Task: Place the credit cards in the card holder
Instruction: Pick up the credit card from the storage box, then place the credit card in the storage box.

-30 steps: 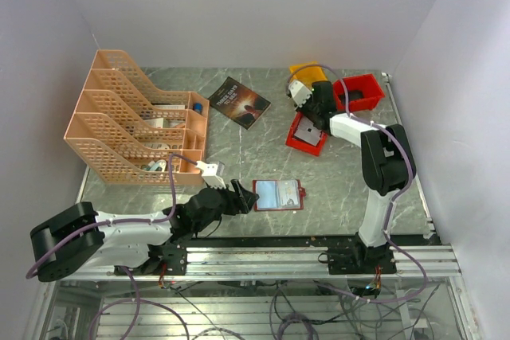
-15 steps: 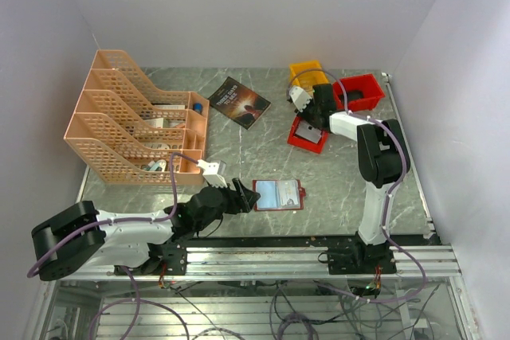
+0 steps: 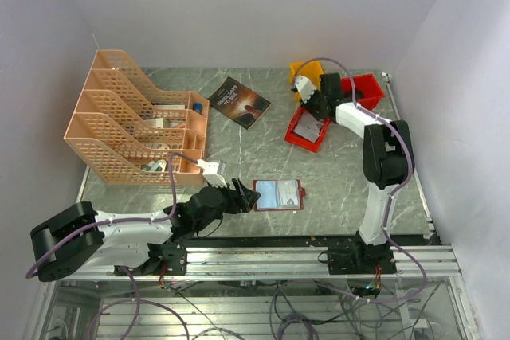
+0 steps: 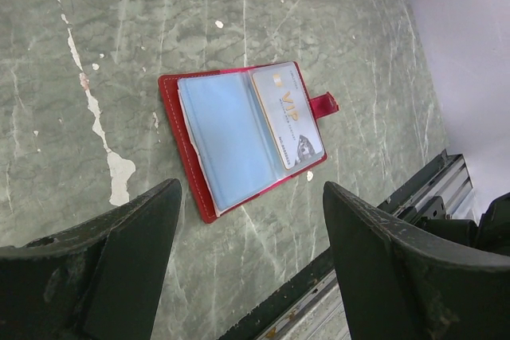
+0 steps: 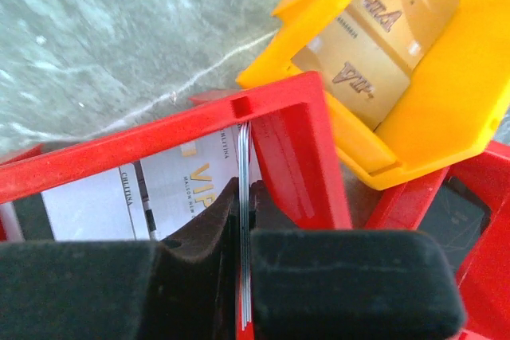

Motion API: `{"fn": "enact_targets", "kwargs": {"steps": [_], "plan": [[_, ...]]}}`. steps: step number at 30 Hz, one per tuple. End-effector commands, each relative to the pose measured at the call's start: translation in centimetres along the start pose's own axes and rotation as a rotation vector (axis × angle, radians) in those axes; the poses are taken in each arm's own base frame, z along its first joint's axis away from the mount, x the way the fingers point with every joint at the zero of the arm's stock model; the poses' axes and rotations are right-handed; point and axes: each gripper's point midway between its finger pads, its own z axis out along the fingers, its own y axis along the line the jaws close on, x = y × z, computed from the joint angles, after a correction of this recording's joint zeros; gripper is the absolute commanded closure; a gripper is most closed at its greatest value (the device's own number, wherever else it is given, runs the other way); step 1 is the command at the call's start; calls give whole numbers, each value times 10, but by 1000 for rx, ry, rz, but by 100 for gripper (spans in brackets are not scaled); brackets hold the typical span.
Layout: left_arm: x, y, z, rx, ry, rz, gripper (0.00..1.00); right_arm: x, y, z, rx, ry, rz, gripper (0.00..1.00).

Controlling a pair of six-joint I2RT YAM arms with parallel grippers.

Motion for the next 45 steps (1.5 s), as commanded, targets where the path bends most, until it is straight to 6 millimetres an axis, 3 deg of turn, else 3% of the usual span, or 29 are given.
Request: {"fn": "enact_targets", "kwargs": {"steps": [1,10,16,27,35,45], "plan": [[-17,-14,2,28,-48,-17,18,-34,-8,-29,-103,-92,121,100],[-16,-16,3,39,-48,-25,17,-29,-13,-55,-275,-178,478,100],[-16,-22,6,49,-39,-22,18,-32,0,-64,-467,-280,817,100],[-19,-22,4,47,-45,-26,18,-18,-17,-73,-398,-313,1321,100],[-19,-27,9,54,-38,-25,18,-14,-15,-71,-427,-284,1455,100],[-18,-30,12,55,-32,-17,18,-7,-13,-66,-443,-264,1495,94]]}}
